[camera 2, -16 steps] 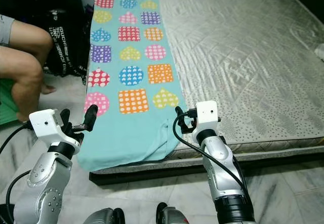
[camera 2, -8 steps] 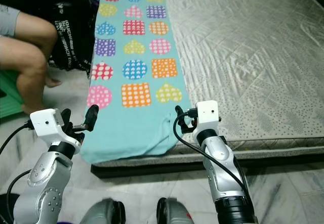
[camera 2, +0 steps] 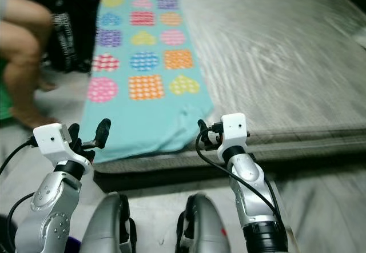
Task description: Clean up the room
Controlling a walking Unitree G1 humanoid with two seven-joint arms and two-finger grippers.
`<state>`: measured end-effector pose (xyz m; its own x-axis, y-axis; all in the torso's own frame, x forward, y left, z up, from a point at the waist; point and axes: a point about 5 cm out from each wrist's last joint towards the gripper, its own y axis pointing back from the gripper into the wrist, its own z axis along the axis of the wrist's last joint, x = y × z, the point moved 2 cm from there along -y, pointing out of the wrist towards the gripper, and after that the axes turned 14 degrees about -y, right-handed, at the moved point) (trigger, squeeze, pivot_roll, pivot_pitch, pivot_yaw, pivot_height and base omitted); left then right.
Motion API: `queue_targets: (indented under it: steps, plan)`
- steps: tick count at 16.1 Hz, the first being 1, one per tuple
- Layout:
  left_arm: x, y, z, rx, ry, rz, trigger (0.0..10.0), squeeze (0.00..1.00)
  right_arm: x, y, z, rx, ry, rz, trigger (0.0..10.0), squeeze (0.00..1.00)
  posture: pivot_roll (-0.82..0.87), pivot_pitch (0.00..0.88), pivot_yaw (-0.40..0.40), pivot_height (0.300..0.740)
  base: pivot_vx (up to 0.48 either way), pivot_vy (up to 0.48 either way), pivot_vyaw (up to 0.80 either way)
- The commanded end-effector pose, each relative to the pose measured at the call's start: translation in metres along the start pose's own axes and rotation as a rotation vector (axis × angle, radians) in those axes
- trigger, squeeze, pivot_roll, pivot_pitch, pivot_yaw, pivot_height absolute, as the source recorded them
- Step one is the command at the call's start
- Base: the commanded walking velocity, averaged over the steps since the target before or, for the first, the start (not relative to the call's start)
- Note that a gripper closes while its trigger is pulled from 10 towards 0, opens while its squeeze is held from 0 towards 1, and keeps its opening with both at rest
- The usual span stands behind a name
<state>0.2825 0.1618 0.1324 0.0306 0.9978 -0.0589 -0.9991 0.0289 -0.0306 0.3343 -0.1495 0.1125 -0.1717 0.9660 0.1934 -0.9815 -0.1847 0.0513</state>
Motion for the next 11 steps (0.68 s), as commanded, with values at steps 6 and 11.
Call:
queue_targets:
  steps: [6, 11]
  plan:
    - [-0.0017, 0.0022, 0.0006, -0.008, 0.010, -0.008, 10.0, 0.00, -0.0031, 0.0013, -0.0038, 0.019, 0.014, -0.003, 10.0, 0.00, 0.03, 0.235, -0.052, 0.598, 0.239, 0.000, 0.00]
    - [-0.0031, 0.0030, 0.0016, -0.014, 0.016, -0.022, 10.0, 0.00, -0.0032, 0.0018, -0.0040, 0.018, 0.022, -0.002, 10.0, 0.00, 0.03, 0.240, -0.051, 0.598, 0.437, 0.000, 0.00]
